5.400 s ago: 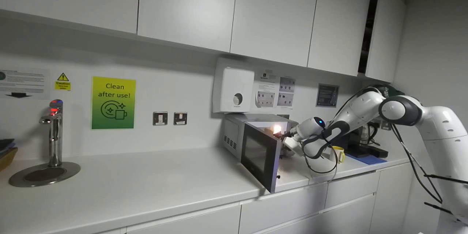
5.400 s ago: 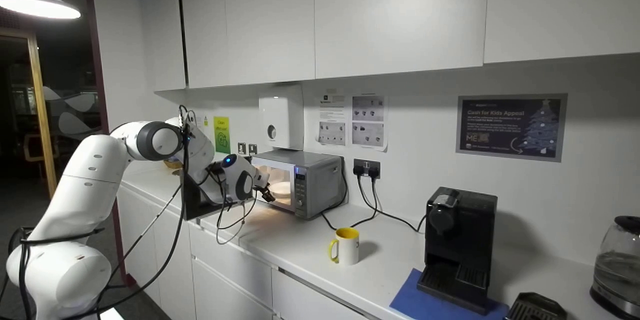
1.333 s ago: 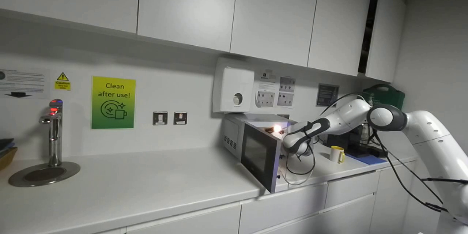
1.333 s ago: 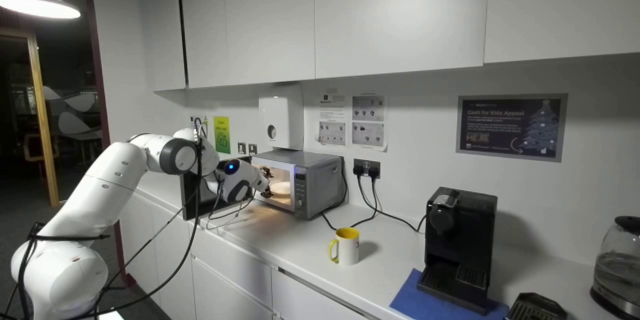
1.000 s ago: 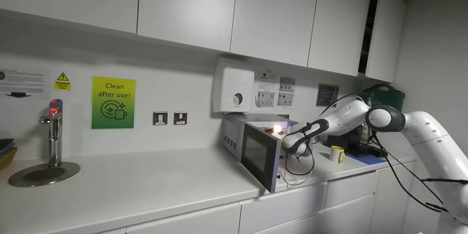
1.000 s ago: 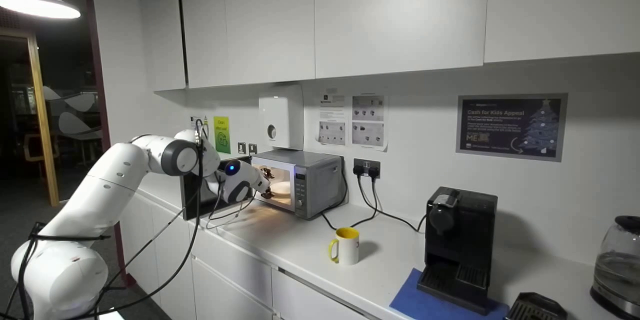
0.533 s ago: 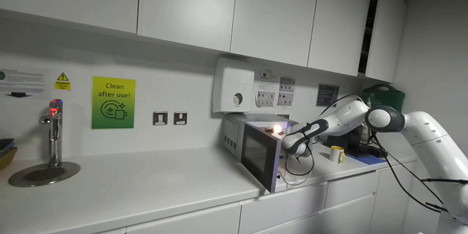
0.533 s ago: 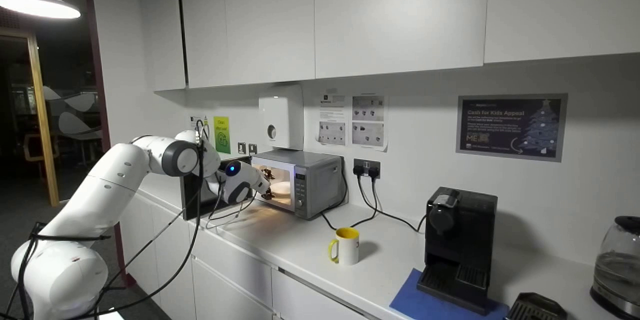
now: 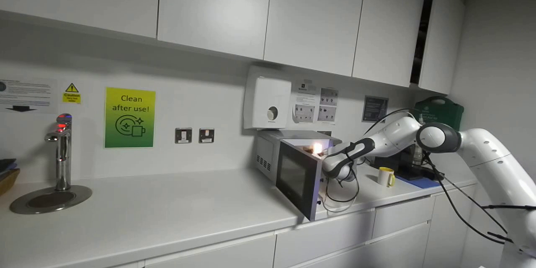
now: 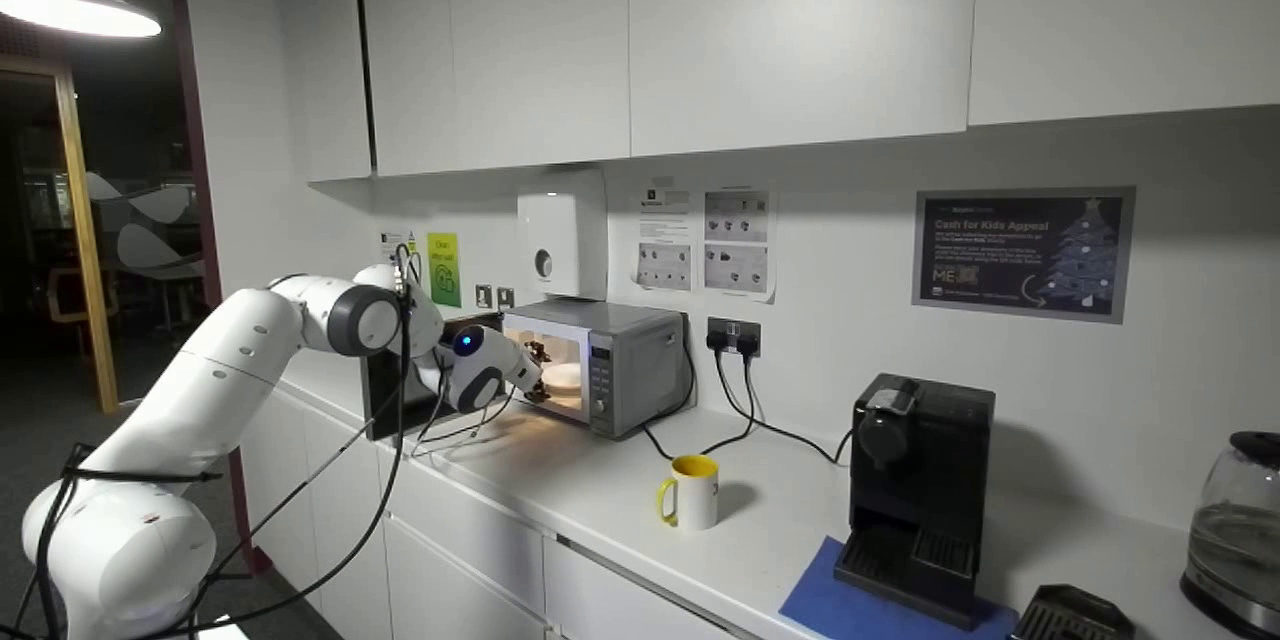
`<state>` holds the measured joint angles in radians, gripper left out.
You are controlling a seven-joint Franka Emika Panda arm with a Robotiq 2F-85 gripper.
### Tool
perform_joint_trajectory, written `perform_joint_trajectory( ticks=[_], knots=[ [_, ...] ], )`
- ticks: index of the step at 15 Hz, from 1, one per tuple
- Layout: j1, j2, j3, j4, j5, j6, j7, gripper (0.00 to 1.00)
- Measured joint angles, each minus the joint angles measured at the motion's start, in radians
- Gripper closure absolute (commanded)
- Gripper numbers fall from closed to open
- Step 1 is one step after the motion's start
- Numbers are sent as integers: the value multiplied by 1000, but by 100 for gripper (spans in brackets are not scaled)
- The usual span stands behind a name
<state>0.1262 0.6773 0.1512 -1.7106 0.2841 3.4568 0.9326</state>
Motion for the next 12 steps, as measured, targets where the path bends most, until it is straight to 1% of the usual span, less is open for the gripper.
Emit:
perform_joint_trajectory(
  ticks=[6,12],
  knots=[
    [0,24,0,48,2,0,-18,0],
    [0,47,0,69,8,0,-22,0]
  ],
)
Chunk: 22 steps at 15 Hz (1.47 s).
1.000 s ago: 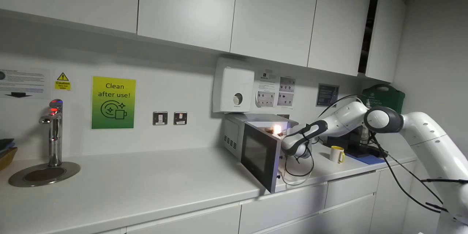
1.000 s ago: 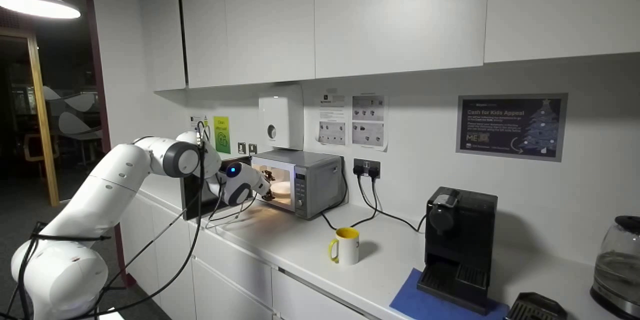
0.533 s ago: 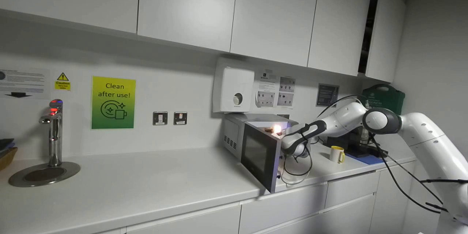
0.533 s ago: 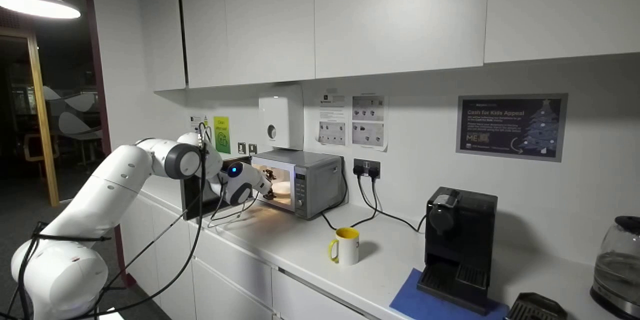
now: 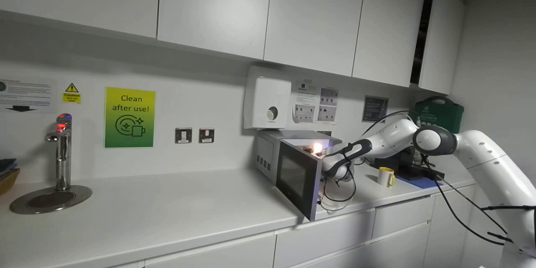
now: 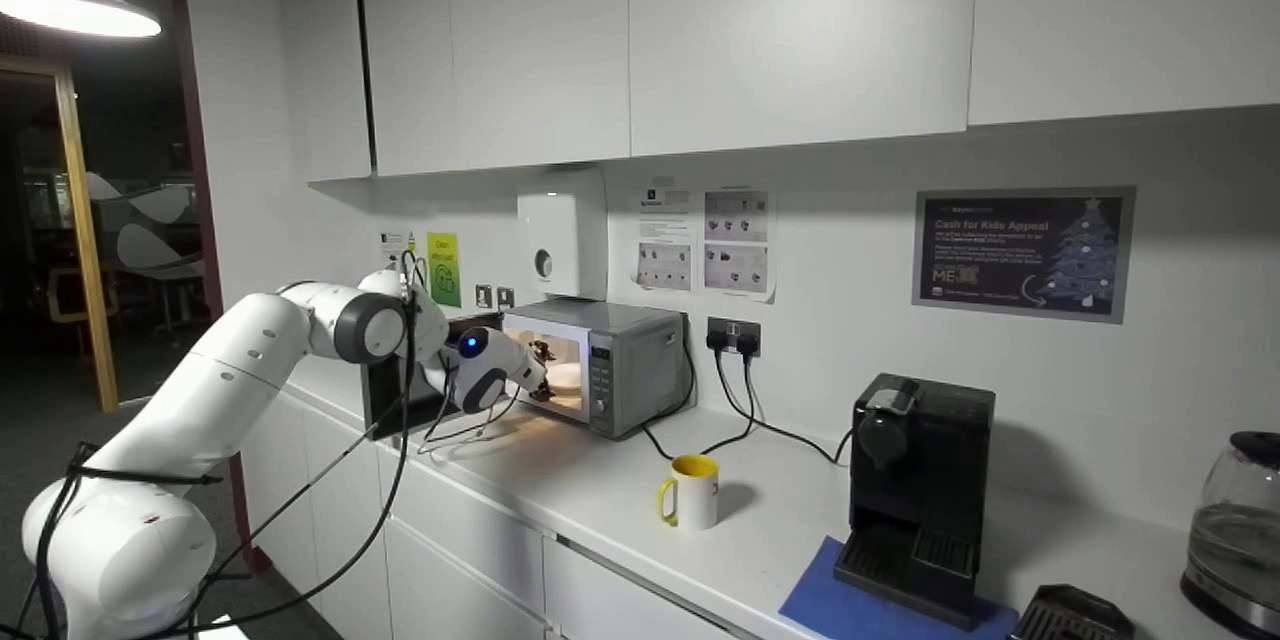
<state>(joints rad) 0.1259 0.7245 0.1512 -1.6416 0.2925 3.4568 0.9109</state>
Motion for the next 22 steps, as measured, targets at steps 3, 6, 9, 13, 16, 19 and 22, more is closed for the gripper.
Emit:
perform_joint_trajectory(
  ticks=[3,6,9,13,16,19,22],
  knots=[
    [0,1,0,1,2,0,-4,0],
    [0,2,0,5,3,0,-11,0],
    [-1,4,0,9,4,0,-22,0],
    [-1,20,0,33,4,0,-25,0],
    [-5,34,2,49,4,0,-25,0],
    [-13,46,8,60,-8,0,-22,0],
    [-17,56,9,69,-15,0,-22,0]
  ],
)
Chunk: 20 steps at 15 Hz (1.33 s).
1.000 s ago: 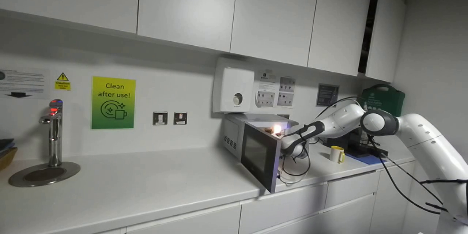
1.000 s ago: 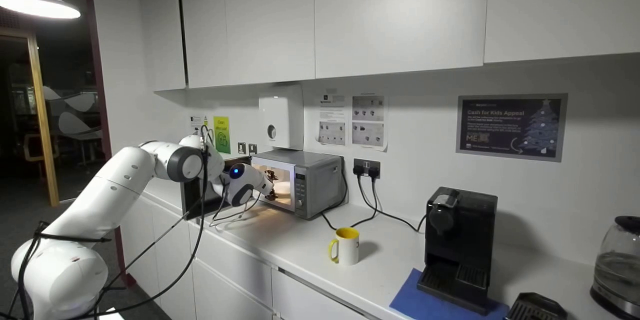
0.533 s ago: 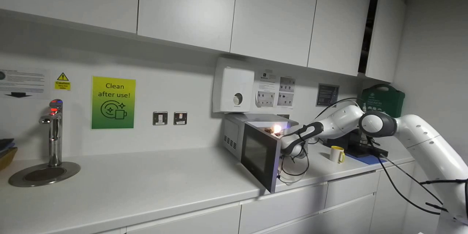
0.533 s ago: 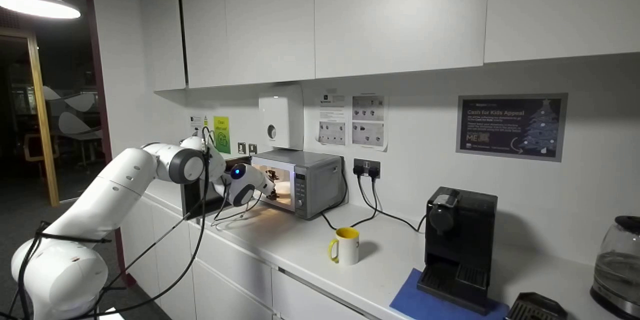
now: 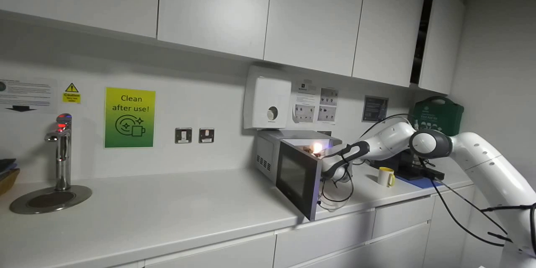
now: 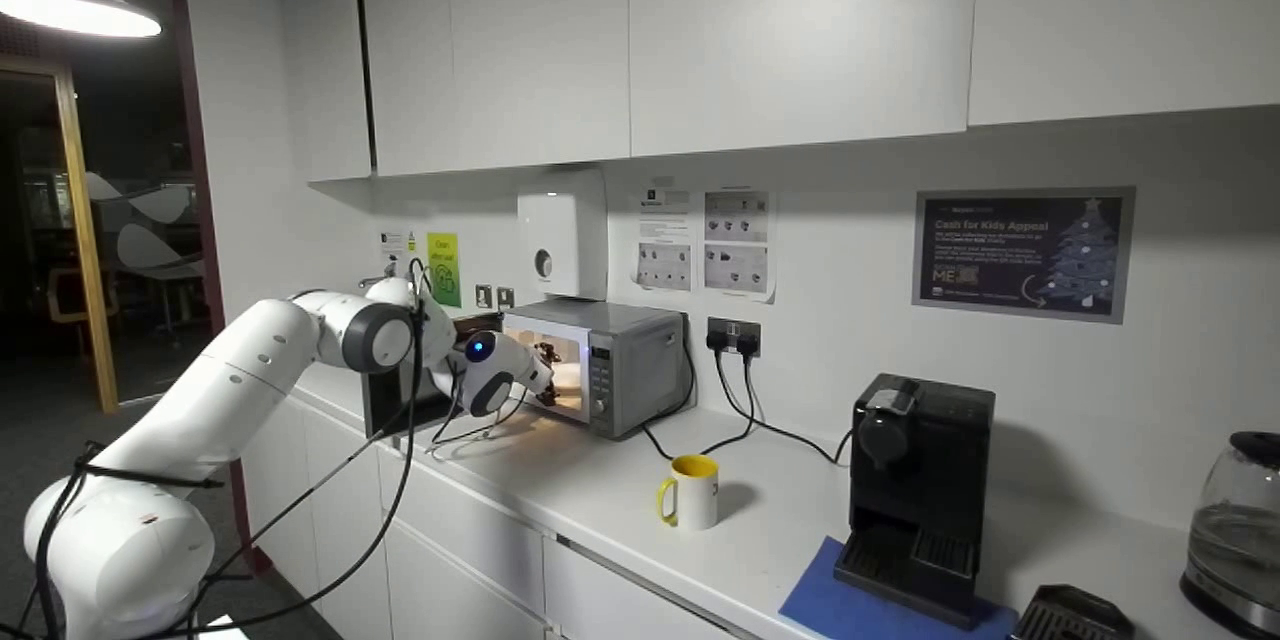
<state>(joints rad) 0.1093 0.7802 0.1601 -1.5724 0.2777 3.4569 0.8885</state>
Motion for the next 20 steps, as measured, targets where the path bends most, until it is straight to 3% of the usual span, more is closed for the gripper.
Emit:
perform_joint_trajectory(
  ticks=[20],
  knots=[
    [-9,4,33,3,45,0,-2,0]
  ],
)
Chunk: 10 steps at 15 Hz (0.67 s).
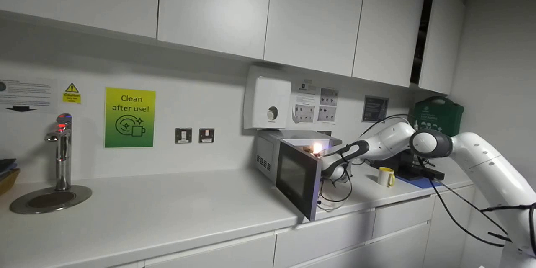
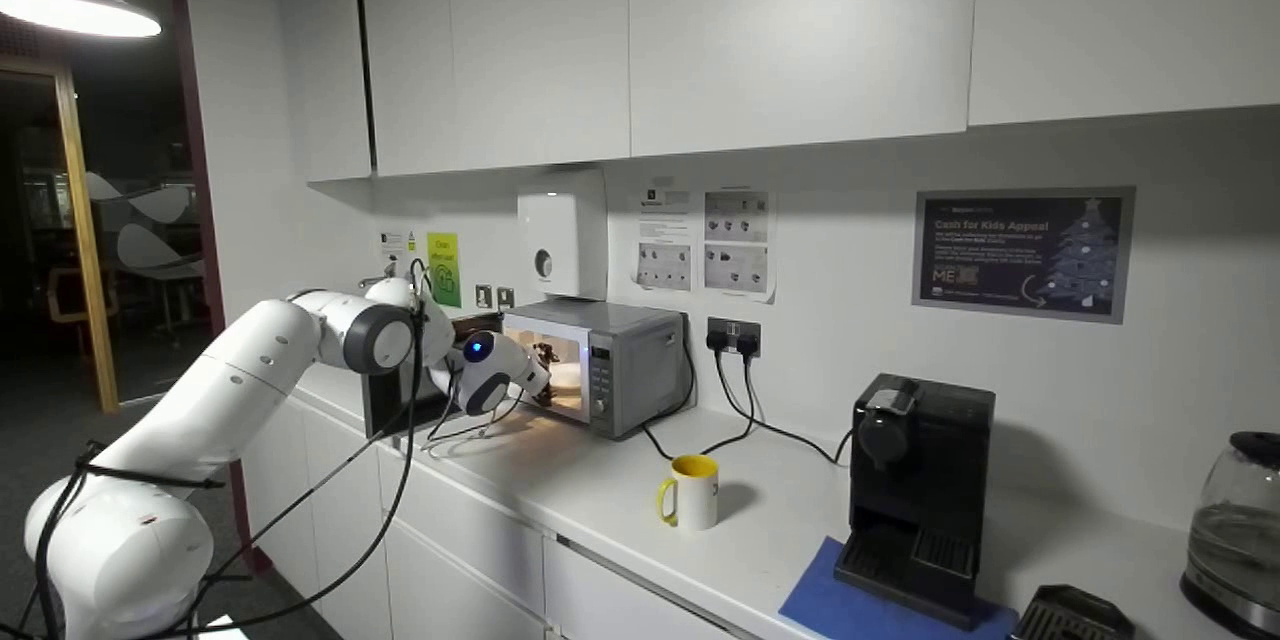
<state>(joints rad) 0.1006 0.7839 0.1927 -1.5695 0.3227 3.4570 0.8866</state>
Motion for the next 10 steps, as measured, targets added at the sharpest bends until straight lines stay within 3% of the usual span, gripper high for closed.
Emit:
perform_joint_trajectory(
  ticks=[4,5,7,10],
  knots=[
    [0,0,0,1,7,0,0,3],
    [-1,0,0,1,7,0,0,27],
    [-3,1,0,2,8,0,-1,30],
    [-7,4,-1,4,8,0,-2,54]
  ],
)
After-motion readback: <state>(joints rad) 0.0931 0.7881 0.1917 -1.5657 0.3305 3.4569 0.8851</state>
